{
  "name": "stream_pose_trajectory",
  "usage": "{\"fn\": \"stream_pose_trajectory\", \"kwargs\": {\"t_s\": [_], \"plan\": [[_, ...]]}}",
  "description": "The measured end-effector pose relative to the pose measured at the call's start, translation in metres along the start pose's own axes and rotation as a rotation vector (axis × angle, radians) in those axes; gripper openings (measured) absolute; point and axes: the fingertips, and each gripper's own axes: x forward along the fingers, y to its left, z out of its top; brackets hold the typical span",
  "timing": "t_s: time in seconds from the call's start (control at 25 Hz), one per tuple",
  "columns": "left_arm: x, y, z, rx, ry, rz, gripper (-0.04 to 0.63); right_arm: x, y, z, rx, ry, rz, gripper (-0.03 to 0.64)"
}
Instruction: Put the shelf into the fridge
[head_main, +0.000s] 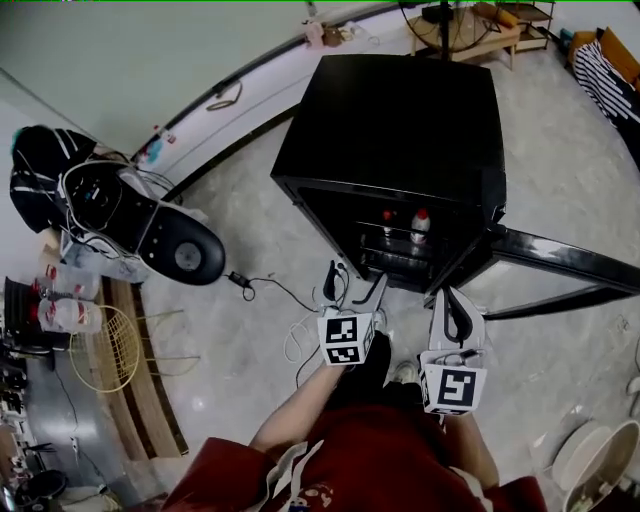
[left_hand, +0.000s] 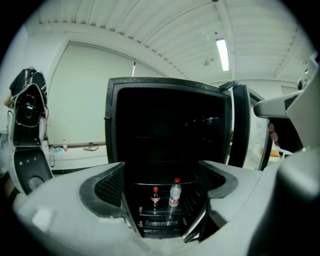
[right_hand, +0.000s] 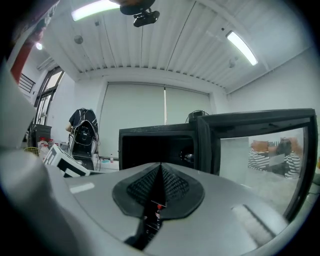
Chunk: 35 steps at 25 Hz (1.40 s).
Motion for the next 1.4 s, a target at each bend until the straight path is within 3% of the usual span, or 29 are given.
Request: {"fn": "stream_pose_trajectory", "kwargs": {"t_s": [0.24, 0.52, 0.8, 0.96, 1.12, 1.4], "plan": [[-0.086, 0.02, -0.002, -0.014, 0.012, 0.076, 0.466, -0.02, 0.006, -0.007, 0.009, 0.021, 0.039, 0.0], [-0.144, 0.062, 0.042, -0.024, -0.093, 0.121, 0.465, -0.021, 0.016, 0.005, -0.037, 0.021, 0.039, 0.0], [-0.186, 0.109, 0.094, 0.039, -0.219, 0.113, 0.462, -0.015, 0.067, 0.062, -0.078, -0.08, 0.054, 0.0], [-0.204, 0.133, 0.111, 0.06, -0.246, 0.136, 0.453, -0.016, 0.094, 0.101, -0.092, -0.153, 0.07, 0.0], [-0.221, 0.152, 0.13, 0.133, -0.292, 0.159, 0.446, -0.018, 0.116, 0.127, -0.123, -0.189, 0.076, 0.0], [-0.246, 0.179, 0.149, 0.05, -0.335, 0.141, 0.439, -0.016, 0.138, 0.131, -0.151, -0.199, 0.065, 0.0]]}}
